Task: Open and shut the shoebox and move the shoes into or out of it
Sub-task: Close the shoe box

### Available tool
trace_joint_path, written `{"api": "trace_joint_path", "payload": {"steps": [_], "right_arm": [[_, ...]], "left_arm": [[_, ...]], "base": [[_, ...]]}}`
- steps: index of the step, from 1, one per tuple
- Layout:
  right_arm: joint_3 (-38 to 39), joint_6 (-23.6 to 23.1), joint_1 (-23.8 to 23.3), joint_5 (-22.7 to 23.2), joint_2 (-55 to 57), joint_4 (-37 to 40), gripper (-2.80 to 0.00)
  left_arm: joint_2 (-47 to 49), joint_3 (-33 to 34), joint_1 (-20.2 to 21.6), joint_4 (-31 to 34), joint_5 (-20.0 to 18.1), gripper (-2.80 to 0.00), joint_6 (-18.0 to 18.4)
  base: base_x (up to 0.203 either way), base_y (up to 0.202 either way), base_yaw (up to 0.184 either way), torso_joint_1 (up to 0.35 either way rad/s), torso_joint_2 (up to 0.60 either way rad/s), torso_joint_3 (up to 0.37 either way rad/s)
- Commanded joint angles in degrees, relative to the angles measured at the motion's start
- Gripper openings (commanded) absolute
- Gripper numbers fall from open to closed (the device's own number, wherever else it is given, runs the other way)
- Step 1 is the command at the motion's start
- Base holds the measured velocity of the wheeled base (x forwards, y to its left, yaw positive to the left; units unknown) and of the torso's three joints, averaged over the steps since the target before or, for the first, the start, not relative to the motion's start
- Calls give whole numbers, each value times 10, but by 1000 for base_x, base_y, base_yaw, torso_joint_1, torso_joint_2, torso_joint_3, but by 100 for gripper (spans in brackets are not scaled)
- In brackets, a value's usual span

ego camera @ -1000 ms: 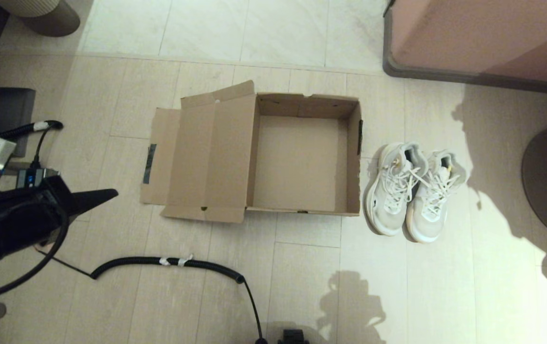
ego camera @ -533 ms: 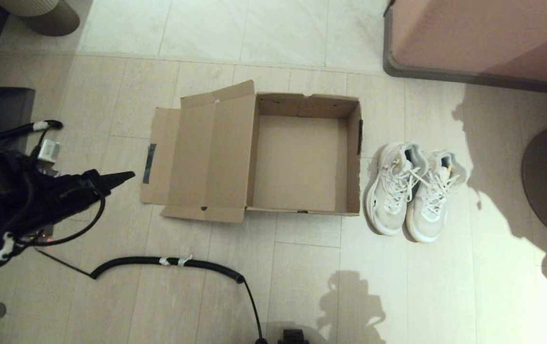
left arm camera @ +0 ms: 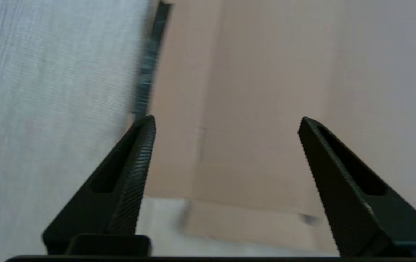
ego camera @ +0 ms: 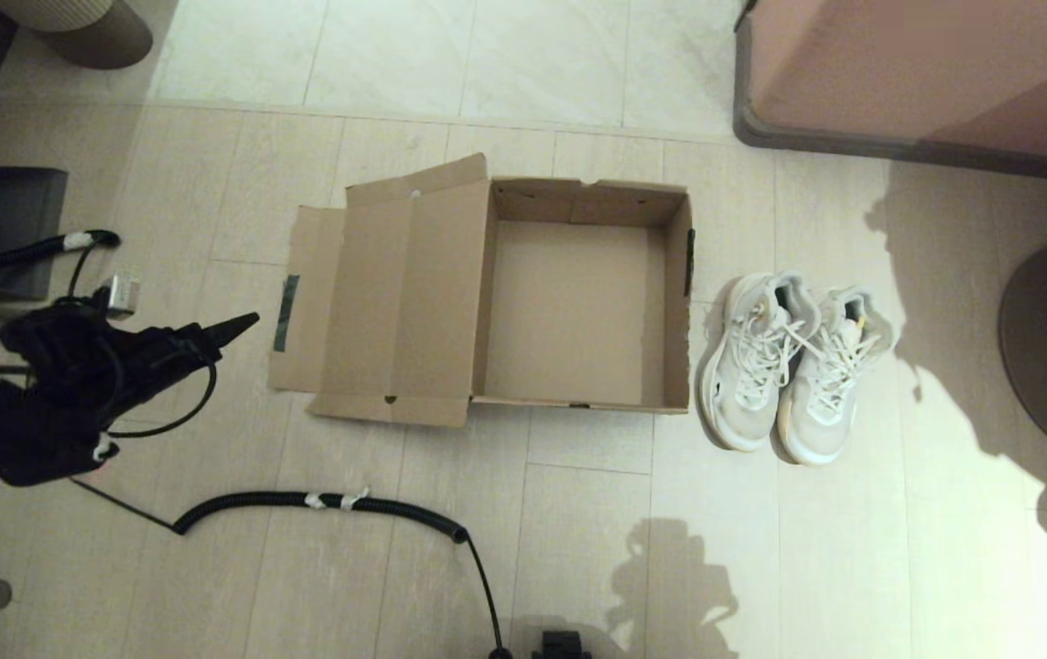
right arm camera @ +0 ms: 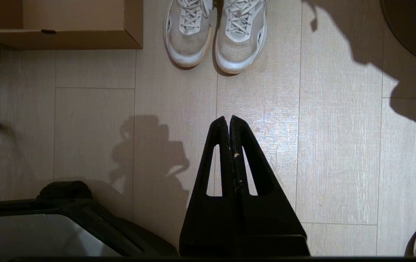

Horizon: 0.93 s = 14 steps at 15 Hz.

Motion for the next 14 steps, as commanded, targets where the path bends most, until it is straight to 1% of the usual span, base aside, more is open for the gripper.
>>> {"api": "trace_joint_path", "payload": {"steps": [1, 5, 9, 11, 14], "right_arm": [[1, 1, 0, -1, 1, 0, -280], [0, 1, 0, -1, 1, 0, -280], [0, 1, 0, -1, 1, 0, -280], [0, 2, 0, -1, 0, 0, -280], [0, 2, 0, -1, 1, 0, -280]], "left_arm": [[85, -64, 3, -4, -2, 0, -1], [162, -168, -4, -10, -21, 0, -6], [231, -280, -15, -1, -21, 0, -29], [263, -333, -17, 8, -20, 0, -33], [269, -333, -21, 15, -22, 0, -35]], "base": [[0, 0, 0, 0, 0, 0], [0, 0, 0, 0, 0, 0], [0, 0, 0, 0, 0, 0], [0, 0, 0, 0, 0, 0], [0, 0, 0, 0, 0, 0]]}}
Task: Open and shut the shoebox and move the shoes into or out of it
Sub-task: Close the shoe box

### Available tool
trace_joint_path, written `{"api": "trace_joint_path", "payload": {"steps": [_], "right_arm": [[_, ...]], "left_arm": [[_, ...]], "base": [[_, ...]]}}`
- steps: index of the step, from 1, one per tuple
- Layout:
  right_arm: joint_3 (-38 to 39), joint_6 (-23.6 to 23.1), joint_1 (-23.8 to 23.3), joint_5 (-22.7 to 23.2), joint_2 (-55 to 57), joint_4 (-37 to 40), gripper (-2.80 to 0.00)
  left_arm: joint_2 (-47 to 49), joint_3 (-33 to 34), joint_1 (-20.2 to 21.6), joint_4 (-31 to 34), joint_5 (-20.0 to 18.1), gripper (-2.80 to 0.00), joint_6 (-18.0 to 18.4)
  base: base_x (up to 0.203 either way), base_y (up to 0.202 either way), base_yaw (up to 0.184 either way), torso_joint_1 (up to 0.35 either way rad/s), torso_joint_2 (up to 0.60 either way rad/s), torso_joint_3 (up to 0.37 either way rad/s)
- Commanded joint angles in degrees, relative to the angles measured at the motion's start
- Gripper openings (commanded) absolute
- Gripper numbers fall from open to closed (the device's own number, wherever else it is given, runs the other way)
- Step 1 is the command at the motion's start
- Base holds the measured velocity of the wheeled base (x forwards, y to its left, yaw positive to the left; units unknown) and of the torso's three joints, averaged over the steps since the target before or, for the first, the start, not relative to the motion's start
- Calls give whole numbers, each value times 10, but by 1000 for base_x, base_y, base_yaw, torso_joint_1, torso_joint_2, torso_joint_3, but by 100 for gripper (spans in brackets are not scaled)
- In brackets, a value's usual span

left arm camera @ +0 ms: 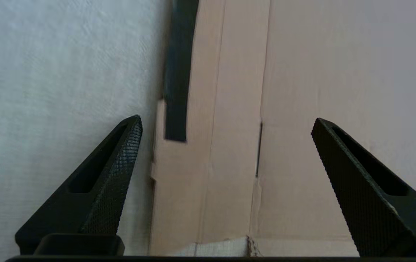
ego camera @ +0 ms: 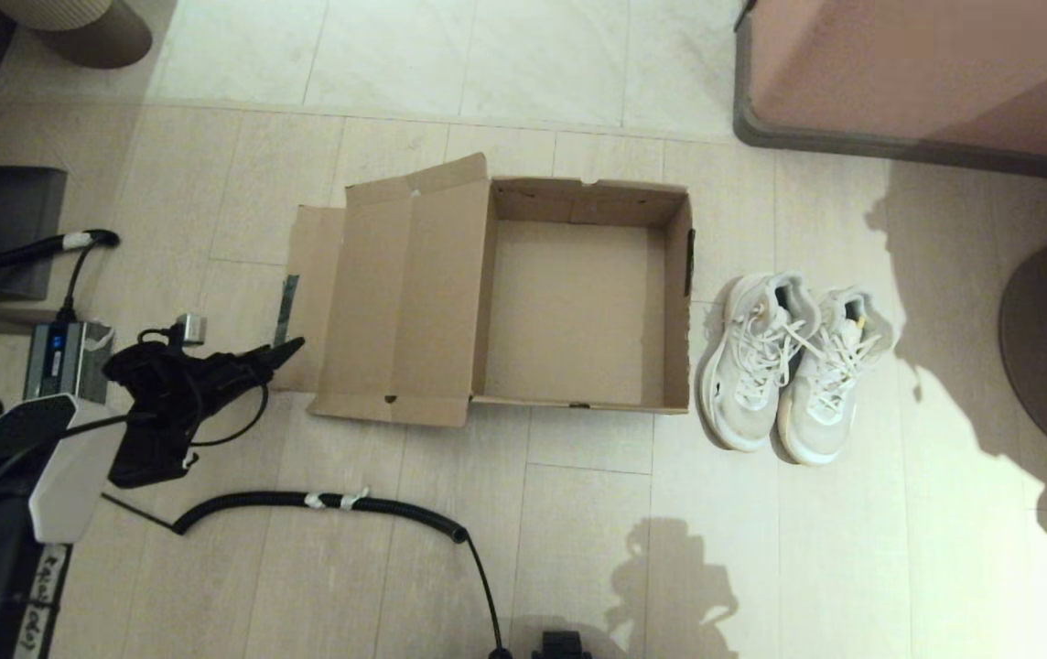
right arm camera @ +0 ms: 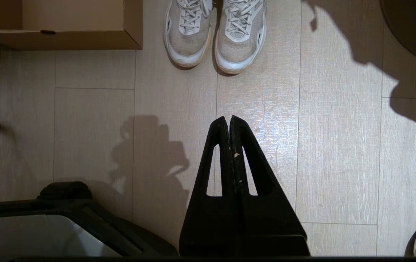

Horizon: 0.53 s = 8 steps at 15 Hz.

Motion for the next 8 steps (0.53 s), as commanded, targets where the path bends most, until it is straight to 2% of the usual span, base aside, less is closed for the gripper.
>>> {"api": "trace_joint_path", "payload": {"steps": [1, 5, 8], "right_arm": [[0, 0, 0, 0, 1, 0, -280], [0, 0, 0, -2, 0, 0, -280], [0, 0, 0, -2, 1, 0, -280]], "left_arm": [[14, -3, 0, -5, -2, 0, -4], [19, -3, -9, -11, -2, 0, -14], [5, -2, -17, -35, 2, 0, -56]], "base": [[0, 0, 0, 0, 0, 0], [0, 0, 0, 0, 0, 0], [0, 0, 0, 0, 0, 0]]}}
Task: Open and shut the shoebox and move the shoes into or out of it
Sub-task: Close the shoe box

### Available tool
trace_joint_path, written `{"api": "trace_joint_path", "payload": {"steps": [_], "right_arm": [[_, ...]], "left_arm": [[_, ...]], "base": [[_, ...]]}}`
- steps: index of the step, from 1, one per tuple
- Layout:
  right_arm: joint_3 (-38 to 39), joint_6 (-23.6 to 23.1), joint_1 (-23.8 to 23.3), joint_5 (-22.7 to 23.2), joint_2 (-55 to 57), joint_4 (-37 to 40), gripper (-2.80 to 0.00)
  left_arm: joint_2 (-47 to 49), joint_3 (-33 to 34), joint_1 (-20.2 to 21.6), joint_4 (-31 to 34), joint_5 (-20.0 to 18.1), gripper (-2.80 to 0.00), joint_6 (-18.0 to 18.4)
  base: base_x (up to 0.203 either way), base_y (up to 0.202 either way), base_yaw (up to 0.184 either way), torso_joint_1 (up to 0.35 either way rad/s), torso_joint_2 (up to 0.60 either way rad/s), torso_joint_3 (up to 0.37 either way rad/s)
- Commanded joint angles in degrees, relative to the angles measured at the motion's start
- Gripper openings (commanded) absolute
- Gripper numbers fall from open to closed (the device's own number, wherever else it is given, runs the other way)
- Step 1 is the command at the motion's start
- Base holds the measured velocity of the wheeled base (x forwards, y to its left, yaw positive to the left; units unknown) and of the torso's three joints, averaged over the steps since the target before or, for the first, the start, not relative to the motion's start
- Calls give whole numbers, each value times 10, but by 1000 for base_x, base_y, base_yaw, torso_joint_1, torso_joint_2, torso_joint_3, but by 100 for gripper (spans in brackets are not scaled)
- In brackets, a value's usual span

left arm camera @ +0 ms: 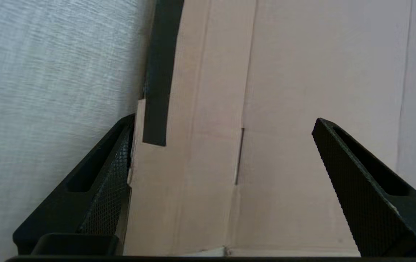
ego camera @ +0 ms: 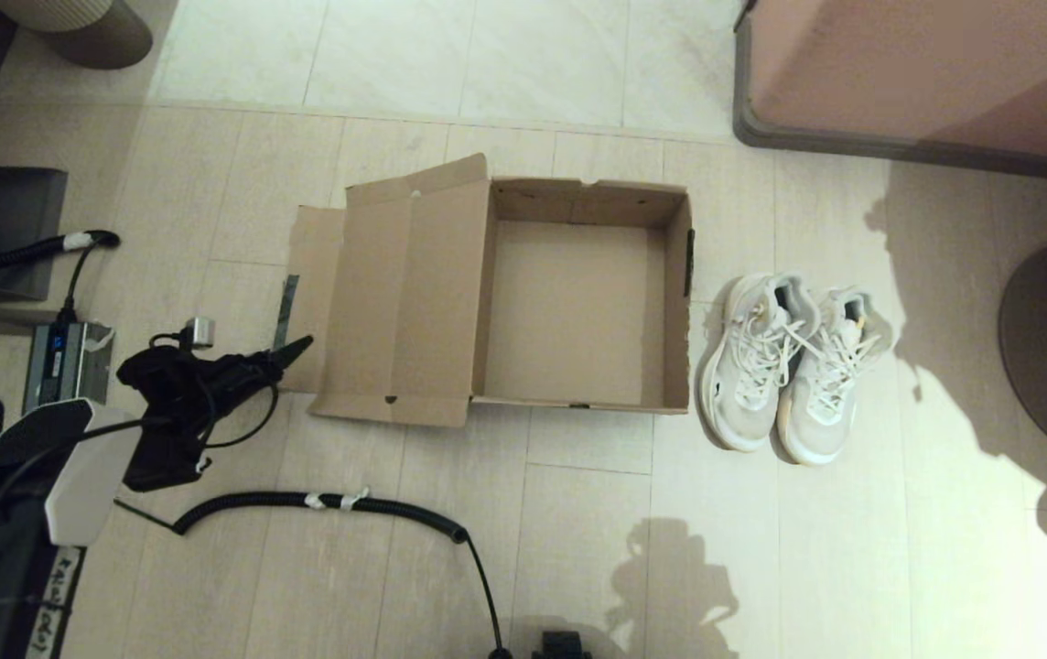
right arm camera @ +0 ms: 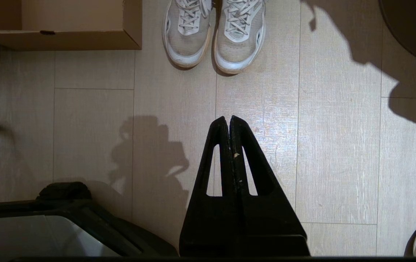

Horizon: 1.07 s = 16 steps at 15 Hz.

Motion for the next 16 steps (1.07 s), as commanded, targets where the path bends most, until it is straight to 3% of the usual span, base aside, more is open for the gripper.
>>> {"api": "trace_joint_path", "payload": {"steps": [1, 11, 12, 13, 16], "right_arm": [[0, 0, 0, 0, 1, 0, -280], [0, -1, 0, 2, 1, 1, -280], [0, -1, 0, 2, 1, 1, -280], [0, -1, 0, 2, 0, 1, -280], [0, -1, 0, 2, 1, 1, -280]], "left_arm": [[-12, 0, -5, -2, 0, 0, -11], [-9, 2, -8, 7, 6, 0, -13], [-8, 2, -8, 7, 6, -38, -13], [-8, 2, -8, 7, 5, -280, -13], [-6, 2, -8, 7, 5, -280, -13]], "base": [[0, 0, 0, 0, 0, 0], [0, 0, 0, 0, 0, 0], [0, 0, 0, 0, 0, 0], [0, 0, 0, 0, 0, 0], [0, 0, 0, 0, 0, 0]]}}
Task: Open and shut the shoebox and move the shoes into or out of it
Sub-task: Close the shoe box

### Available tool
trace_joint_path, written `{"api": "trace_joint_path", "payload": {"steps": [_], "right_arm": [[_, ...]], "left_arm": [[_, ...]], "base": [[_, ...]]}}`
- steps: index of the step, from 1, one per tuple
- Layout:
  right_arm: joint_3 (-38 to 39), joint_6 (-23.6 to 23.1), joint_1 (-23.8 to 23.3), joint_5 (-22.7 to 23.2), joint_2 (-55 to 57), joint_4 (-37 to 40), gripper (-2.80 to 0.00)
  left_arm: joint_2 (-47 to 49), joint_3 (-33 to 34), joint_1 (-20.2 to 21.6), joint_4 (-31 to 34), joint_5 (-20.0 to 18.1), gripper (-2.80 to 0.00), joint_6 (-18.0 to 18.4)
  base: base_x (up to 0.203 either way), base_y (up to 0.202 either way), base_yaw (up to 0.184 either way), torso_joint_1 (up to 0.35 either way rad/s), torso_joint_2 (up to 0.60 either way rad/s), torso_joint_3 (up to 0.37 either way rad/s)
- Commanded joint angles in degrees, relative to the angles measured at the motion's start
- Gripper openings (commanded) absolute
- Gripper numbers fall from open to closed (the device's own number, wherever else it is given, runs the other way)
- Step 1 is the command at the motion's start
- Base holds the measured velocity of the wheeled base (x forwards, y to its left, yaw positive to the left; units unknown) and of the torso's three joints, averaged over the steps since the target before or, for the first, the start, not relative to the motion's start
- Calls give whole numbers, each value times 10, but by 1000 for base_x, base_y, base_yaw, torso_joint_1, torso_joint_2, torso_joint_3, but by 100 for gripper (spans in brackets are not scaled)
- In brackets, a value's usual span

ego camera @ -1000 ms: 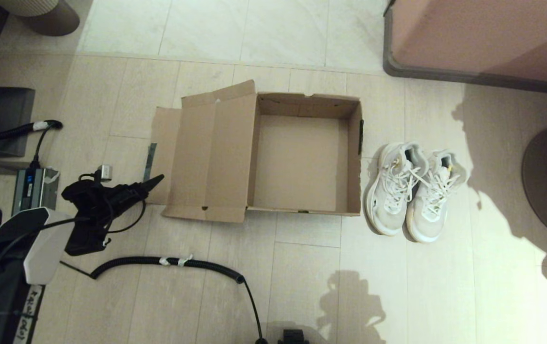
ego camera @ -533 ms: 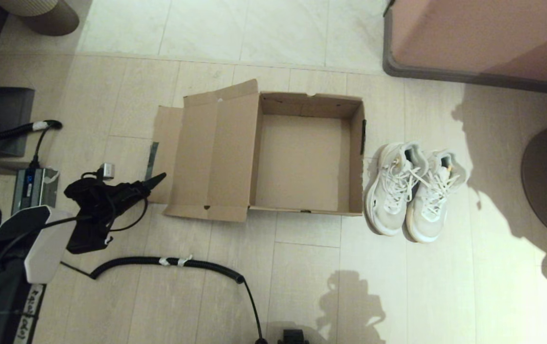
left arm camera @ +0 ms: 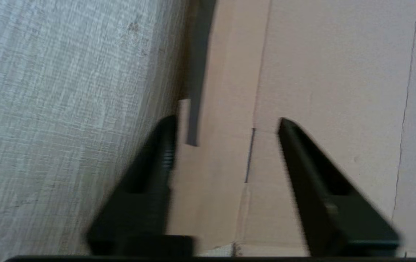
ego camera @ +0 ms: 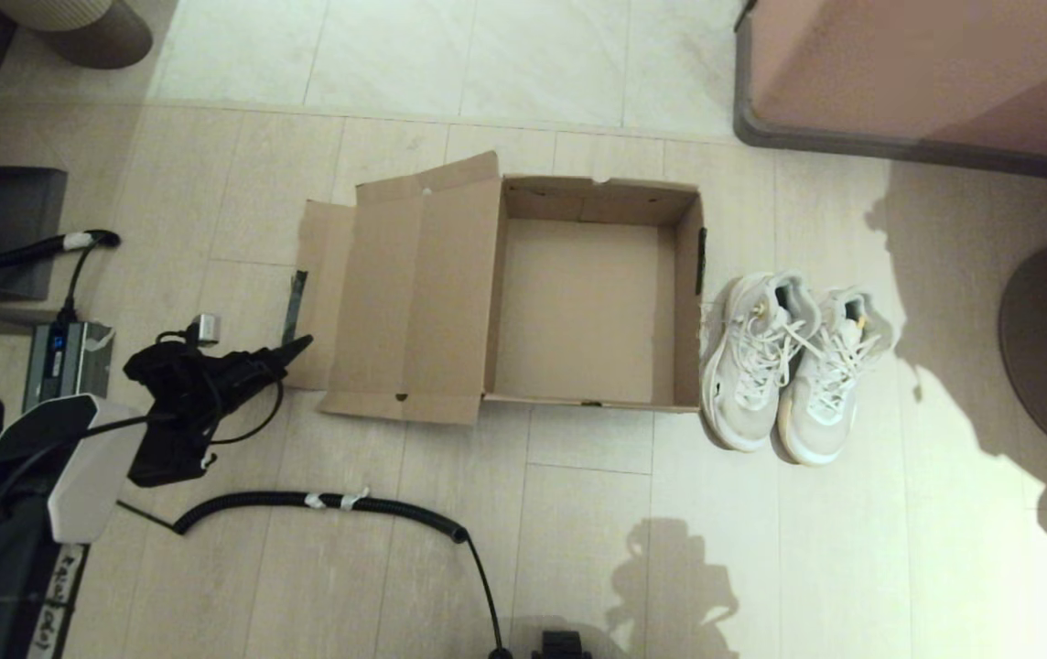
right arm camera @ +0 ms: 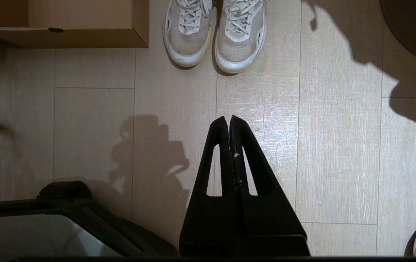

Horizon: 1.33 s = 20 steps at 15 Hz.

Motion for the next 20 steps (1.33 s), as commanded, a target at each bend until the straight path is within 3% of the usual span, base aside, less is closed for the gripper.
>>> {"api": "trace_joint_path", "payload": {"steps": [1, 7, 10, 13, 16, 20], "right_arm": [[0, 0, 0, 0, 1, 1, -280], [0, -3, 0, 2, 1, 1, -280], [2, -44, 0, 5, 1, -1, -280], [3, -60, 0, 11, 0, -1, -280], [-70, -58, 0, 15, 40, 6, -280], [-224, -29, -9, -4, 246, 24, -280]], "left_arm": [[1, 0, 0, -3, -3, -280, -2], [-7, 1, 6, 2, -1, -280, 8], [-63, 29, 22, 45, 1, -280, 72], [-158, 86, 31, 63, 0, -280, 90], [-271, 154, 41, 94, -8, -280, 101], [-385, 183, 50, 165, -23, -280, 105]], "base": [[0, 0, 0, 0, 0, 0], [0, 0, 0, 0, 0, 0], [0, 0, 0, 0, 0, 0], [0, 0, 0, 0, 0, 0], [0, 0, 0, 0, 0, 0], [0, 0, 0, 0, 0, 0]]}}
